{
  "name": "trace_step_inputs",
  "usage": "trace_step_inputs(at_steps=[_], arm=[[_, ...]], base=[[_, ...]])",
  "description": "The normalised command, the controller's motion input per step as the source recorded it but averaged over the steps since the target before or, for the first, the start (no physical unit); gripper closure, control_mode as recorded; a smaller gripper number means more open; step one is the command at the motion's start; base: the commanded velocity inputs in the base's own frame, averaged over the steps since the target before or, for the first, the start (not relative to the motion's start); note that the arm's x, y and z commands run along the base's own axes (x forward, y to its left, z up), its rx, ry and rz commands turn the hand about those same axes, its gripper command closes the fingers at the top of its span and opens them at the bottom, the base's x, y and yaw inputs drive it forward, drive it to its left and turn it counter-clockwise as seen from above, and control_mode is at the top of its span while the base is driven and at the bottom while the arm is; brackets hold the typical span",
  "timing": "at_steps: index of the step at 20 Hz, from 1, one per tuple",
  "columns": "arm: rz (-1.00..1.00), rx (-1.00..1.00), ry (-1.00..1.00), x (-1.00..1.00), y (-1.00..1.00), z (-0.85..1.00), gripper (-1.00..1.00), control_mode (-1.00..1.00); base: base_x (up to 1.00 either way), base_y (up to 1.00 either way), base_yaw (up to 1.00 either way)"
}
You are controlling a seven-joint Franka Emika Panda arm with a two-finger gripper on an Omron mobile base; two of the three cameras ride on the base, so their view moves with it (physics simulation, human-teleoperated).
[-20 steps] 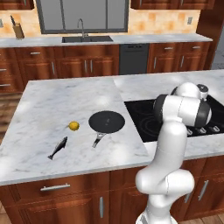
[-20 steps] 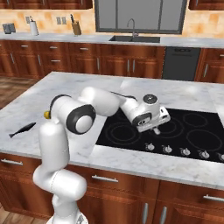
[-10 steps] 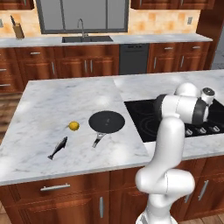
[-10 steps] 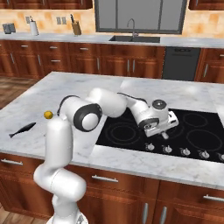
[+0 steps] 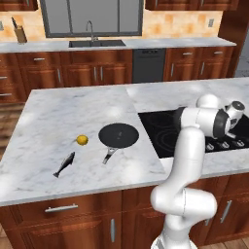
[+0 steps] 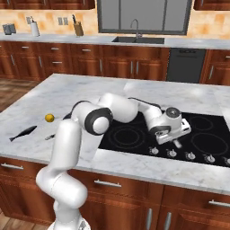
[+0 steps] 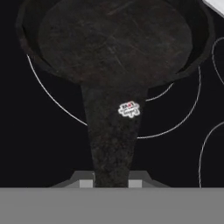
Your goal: Place both pans onto different burners. Then place the lemon and the fish on different pans.
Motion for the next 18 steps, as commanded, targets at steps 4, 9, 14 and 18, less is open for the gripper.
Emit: trace_step_inputs(at_steps=[4, 9, 14, 18], arm=[[0.00, 0.00, 0.00, 0.14, -0.07, -0.22, 1.00, -1.00], [0.00, 0.00, 0.02, 0.28, 0.00, -0.39, 1.00, -1.00], [0.00, 0.00, 0.01, 0.20, -0.02, -0.23, 1.00, -1.00], [0.00, 0.00, 0.00, 0.03, -0.13, -0.04, 1.00, -1.00]], base=[[0.00, 0.00, 0.00], [0.00, 0.00, 0.00], [0.00, 0.00, 0.00], [0.00, 0.00, 0.00]])
